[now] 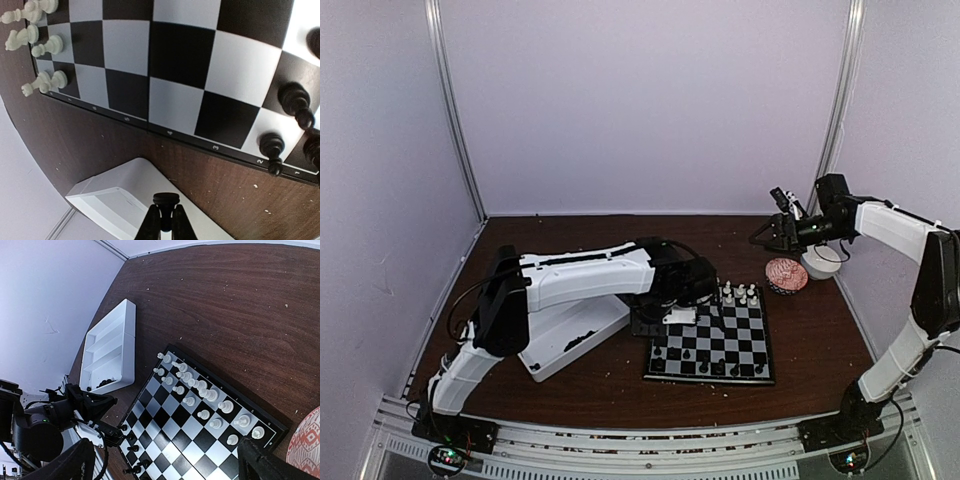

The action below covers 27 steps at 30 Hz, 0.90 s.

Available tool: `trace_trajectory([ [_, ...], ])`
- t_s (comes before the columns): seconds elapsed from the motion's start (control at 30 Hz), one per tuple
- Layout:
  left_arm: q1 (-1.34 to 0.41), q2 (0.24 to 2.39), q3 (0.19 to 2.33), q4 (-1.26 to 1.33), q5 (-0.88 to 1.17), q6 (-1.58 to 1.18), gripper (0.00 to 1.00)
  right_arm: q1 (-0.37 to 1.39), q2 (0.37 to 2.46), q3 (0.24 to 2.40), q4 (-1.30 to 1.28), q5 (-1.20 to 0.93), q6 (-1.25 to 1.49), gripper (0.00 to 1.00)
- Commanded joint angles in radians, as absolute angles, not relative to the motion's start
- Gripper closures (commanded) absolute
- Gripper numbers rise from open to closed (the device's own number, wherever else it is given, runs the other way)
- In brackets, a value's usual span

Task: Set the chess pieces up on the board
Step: Place the pawn on the chessboard.

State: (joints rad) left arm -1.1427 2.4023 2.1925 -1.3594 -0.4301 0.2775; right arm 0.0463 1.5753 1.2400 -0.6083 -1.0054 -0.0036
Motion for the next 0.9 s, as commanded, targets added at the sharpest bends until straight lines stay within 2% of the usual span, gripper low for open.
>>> trace_trajectory([
  [0.0, -1.158, 2.441, 2.252, -1.349, -0.437, 0.324, 0.95, 0.030, 1.585, 1.230, -0.580, -1.052, 0.012, 0.00],
  [0.87, -1.168, 2.534, 2.319, -1.271, -0.379, 0.400, 0.95, -0.001, 1.627, 1.215, -0.554, -1.118, 0.049, 0.00],
])
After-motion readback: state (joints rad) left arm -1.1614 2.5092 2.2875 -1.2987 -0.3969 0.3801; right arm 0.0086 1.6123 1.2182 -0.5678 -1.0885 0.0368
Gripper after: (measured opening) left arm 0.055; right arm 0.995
